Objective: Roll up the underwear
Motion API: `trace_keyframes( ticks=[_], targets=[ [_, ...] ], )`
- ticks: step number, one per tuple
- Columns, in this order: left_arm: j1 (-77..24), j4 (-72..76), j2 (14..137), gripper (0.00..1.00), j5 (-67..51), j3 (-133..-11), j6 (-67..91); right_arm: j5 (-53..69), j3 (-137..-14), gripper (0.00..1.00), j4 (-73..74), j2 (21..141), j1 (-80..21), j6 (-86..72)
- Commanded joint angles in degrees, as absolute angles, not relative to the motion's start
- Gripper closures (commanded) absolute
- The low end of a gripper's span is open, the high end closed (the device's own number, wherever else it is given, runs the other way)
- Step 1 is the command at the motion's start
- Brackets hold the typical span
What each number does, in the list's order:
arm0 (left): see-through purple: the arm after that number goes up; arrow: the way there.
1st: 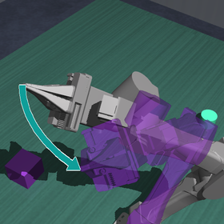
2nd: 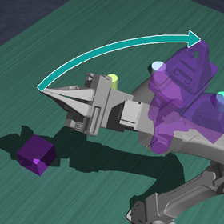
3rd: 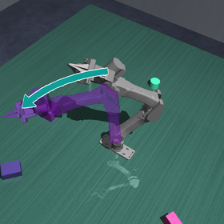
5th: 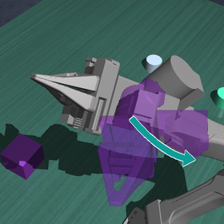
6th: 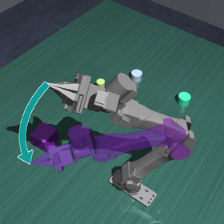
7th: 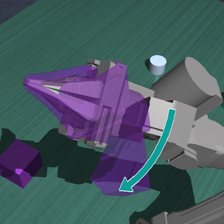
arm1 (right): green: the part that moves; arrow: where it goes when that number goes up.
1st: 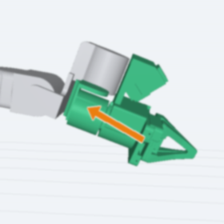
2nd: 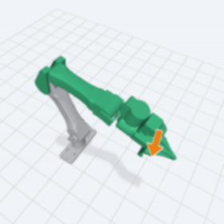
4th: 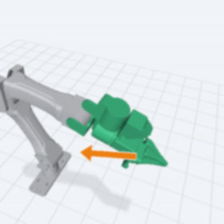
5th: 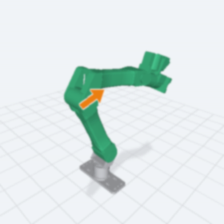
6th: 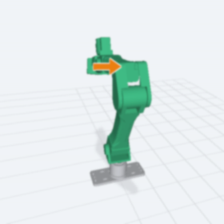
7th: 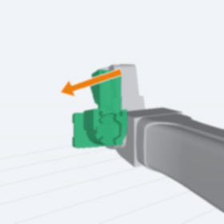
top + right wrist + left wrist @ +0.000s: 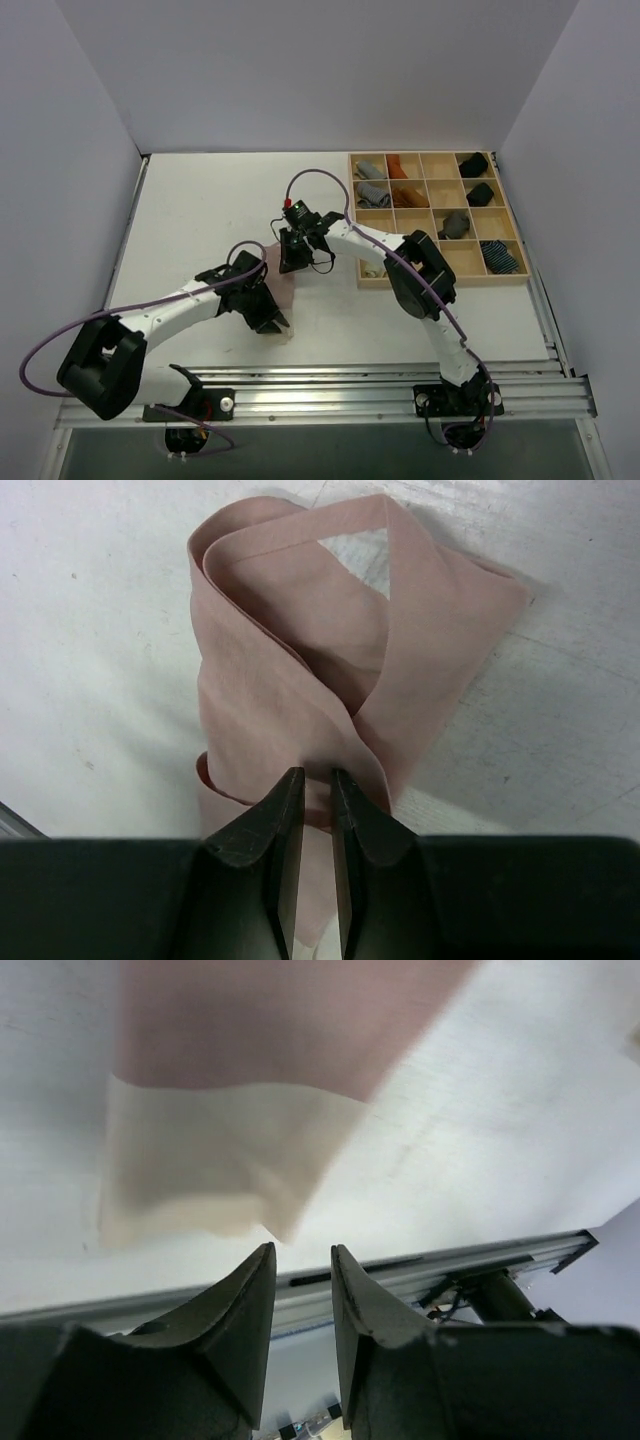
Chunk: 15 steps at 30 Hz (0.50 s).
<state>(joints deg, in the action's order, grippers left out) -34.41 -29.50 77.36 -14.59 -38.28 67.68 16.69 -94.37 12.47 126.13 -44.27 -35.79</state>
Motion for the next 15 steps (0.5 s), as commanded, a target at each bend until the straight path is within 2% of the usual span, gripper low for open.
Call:
trace_keyframes(
  ticks=[1, 4, 9, 15],
  targets=[
    [-33.23, -40.05, 72.42, 0.63, -9.94, -49.88, 63.2, 15.29, -97.12, 0.86, 15.38, 120.42, -43.77, -34.54],
    [-30.94, -46.05, 71.37, 0.62, -9.05, -52.99, 60.03, 17.39, -97.64, 0.85, 13.81, 117.95, -43.24, -34.37],
    [-28.56, -43.16, 70.49, 0.63, -12.03, -45.8, 62.83, 27.15, -102.73, 0.82, 13.35, 123.21, -44.55, -32.44],
    [-29.27, -35.61, 70.05, 0.63, -13.09, -34.92, 68.28, 22.07, -106.26, 0.82, 16.26, 129.98, -46.76, -31.46]
  ],
)
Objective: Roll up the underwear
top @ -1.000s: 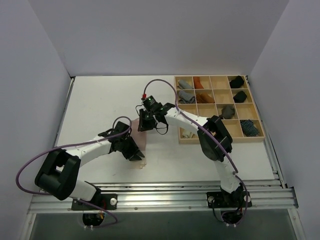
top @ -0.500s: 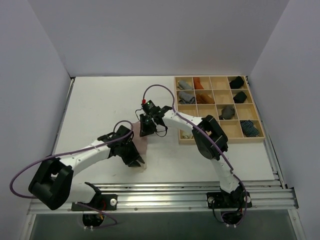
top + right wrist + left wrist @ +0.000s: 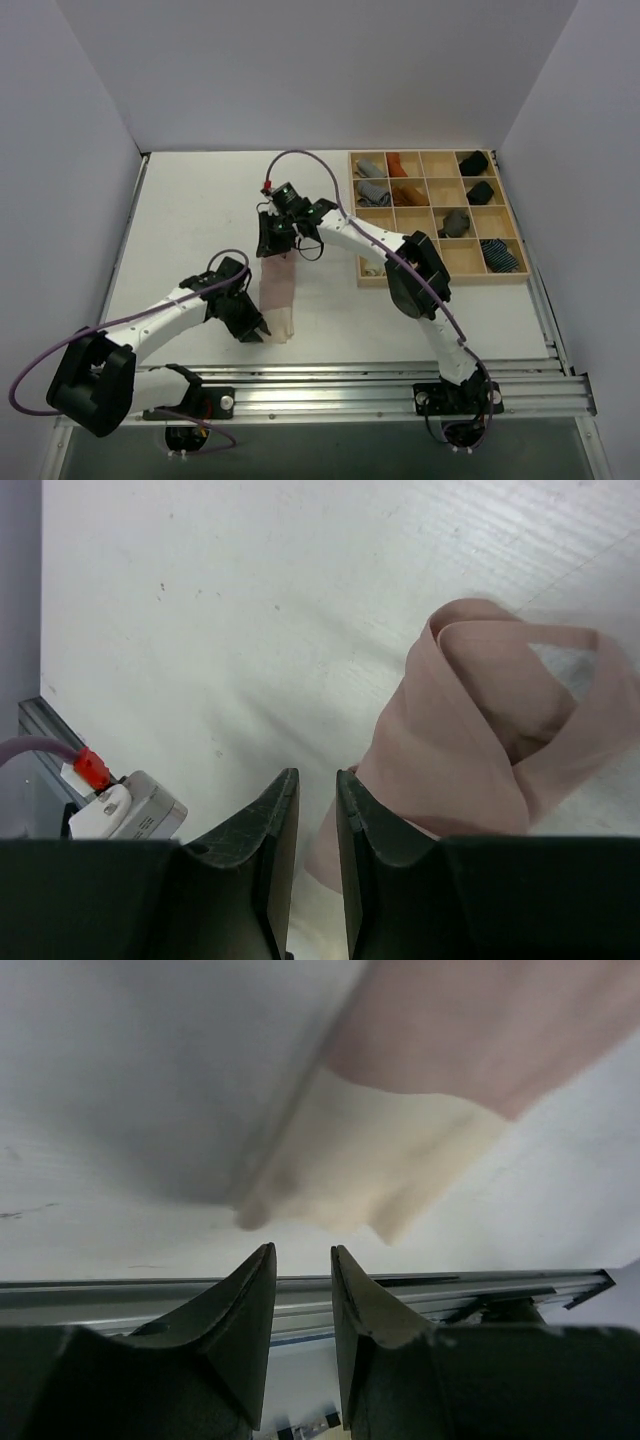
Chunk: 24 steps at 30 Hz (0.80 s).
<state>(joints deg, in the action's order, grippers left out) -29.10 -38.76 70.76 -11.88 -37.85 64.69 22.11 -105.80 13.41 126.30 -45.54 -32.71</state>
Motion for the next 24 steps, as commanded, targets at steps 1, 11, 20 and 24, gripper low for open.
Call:
trace_keyframes(
  ticks=[1, 11, 20, 24],
  targets=[
    [-29.44, -34.55, 70.05, 0.63, -13.1, -34.02, 68.64, 21.1, -106.35, 0.82, 16.17, 130.95, -46.76, -31.46],
    [-29.79, -30.67, 77.51, 0.64, -12.66, -29.01, 70.05, 11.51, -110.92, 0.86, 15.21, 136.05, -46.41, -31.64],
    [-29.8, -33.99, 80.16, 0.64, -13.09, -31.44, 68.82, 13.45, -114.69, 0.85, 17.05, 137.73, -45.88, -30.94],
    [-29.62, -44.27, 76.21, 0.63, -11.18, -42.05, 62.78, 12.48, -116.01, 0.77, 19.77, 133.96, -45.53, -30.15]
  ],
)
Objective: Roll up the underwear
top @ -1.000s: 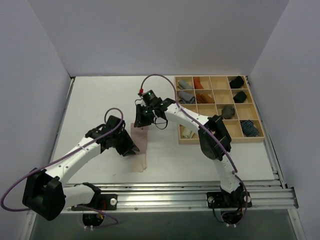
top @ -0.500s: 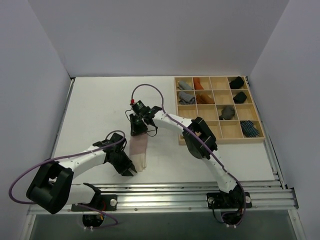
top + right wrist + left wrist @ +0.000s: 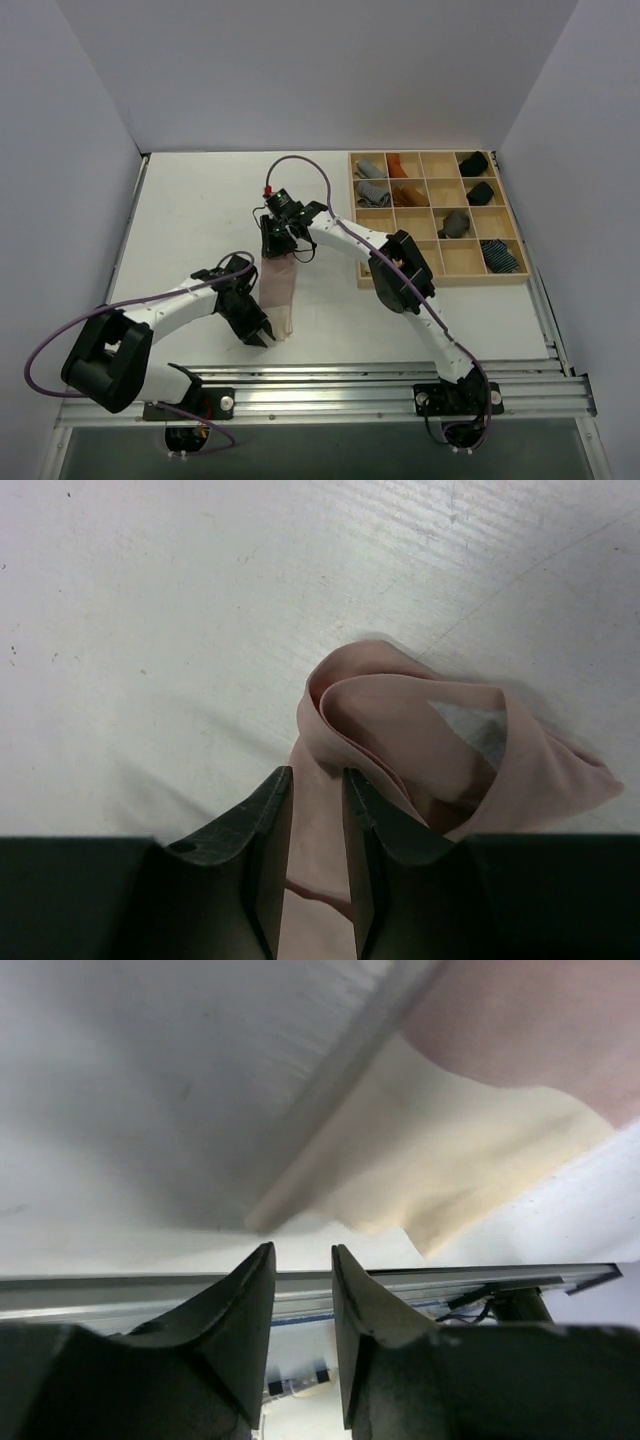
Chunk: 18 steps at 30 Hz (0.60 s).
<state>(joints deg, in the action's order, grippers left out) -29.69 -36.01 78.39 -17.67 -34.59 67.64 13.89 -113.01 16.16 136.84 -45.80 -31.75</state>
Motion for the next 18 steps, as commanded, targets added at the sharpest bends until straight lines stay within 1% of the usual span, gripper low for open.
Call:
trace_keyframes(
  ticks=[1, 3, 4, 7, 8, 12, 13, 15, 18],
  targets=[
    [-29.45, -46.47, 75.51, 0.62, -10.29, -44.45, 61.62, 12.57, -116.02, 0.73, 20.3, 131.6, -44.83, -30.32],
    [-28.31, -51.4, 73.48, 0.58, -9.06, -49.8, 58.9, 12.39, -115.23, 0.7, 21.18, 129.21, -43.95, -31.28],
    [-27.69, -53.24, 73.04, 0.52, -8.18, -50.96, 58.19, 12.57, -114.53, 0.68, 21.53, 126.68, -43.42, -31.55],
    [-23.92, -52.22, 72.68, 0.48, -9.74, -51.16, 54.94, 11.95, -109.35, 0.66, 22.76, 122.02, -43.68, -32.51],
    [-20.69, -51.69, 73.47, 0.48, -10.97, -50.46, 54.24, 12.3, -107.51, 0.65, 22.68, 120.77, -43.77, -33.04],
    [-13.65, -45.89, 76.37, 0.48, -17.65, -46.15, 50.55, 12.75, -97.49, 0.62, 21.1, 115.76, -46.22, -35.24],
    [-12.58, -41.96, 77.51, 0.48, -19.32, -44.32, 49.93, 12.74, -93.9, 0.62, 20.48, 114.1, -46.93, -36.29],
    [-11.0, -37.99, 79.44, 0.48, -24.33, -42.9, 49.05, 12.74, -90.72, 0.62, 18.99, 112.86, -49.12, -37.35],
    [-10.9, -32.53, 84.28, 0.48, -29.42, -41.66, 48.52, 11.78, -85.35, 0.61, 16.97, 111.45, -52.19, -39.37]
  ],
)
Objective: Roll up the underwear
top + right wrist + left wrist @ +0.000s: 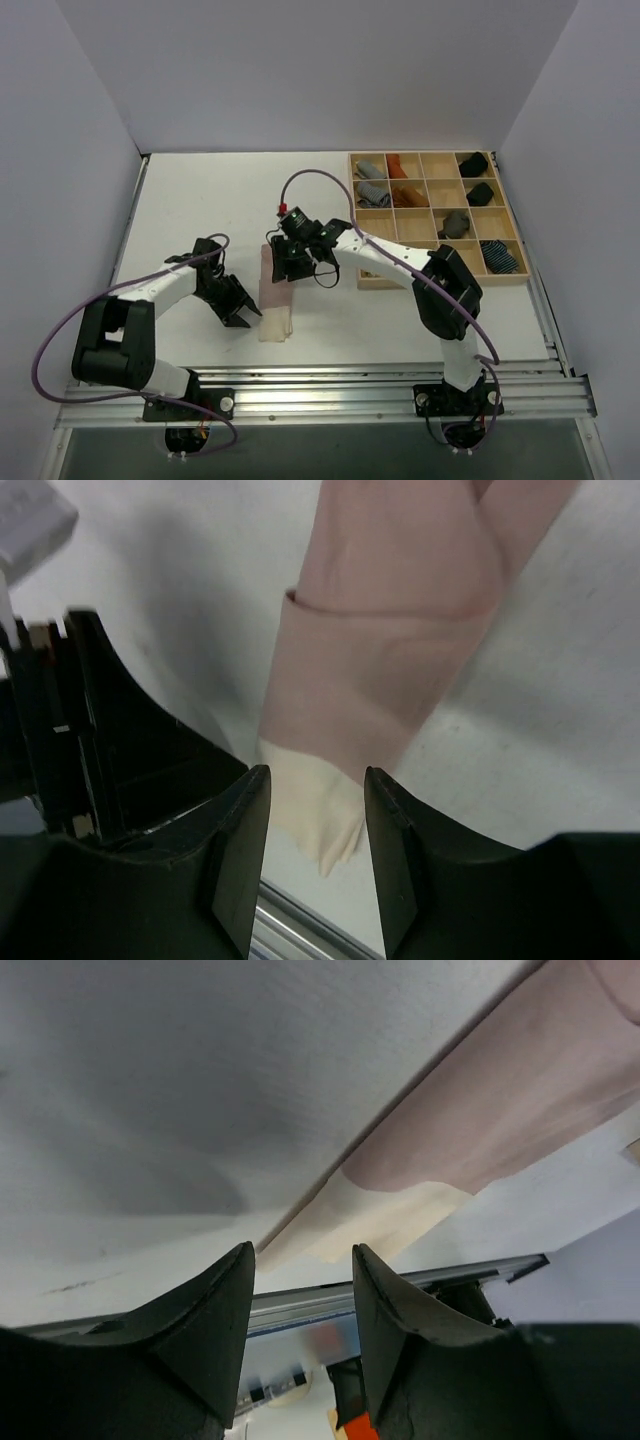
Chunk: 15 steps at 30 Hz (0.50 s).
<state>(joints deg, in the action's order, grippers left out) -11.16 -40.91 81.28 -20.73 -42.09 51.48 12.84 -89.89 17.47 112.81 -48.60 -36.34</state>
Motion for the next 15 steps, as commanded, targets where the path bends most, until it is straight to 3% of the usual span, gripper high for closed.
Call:
trace_keyframes(
  ticks=[1, 15],
  targets=[
    [-10.99, -30.87, 85.07, 0.48, -30.23, -41.31, 48.43, 11.6, -83.95, 0.61, 16.18, 110.92, -52.73, -39.9],
    [-10.81, -24.44, 87.45, 0.5, -31.9, -32.87, 47.64, 12.38, -71.29, 0.61, 9.51, 106.88, -56.51, -44.64]
  ],
)
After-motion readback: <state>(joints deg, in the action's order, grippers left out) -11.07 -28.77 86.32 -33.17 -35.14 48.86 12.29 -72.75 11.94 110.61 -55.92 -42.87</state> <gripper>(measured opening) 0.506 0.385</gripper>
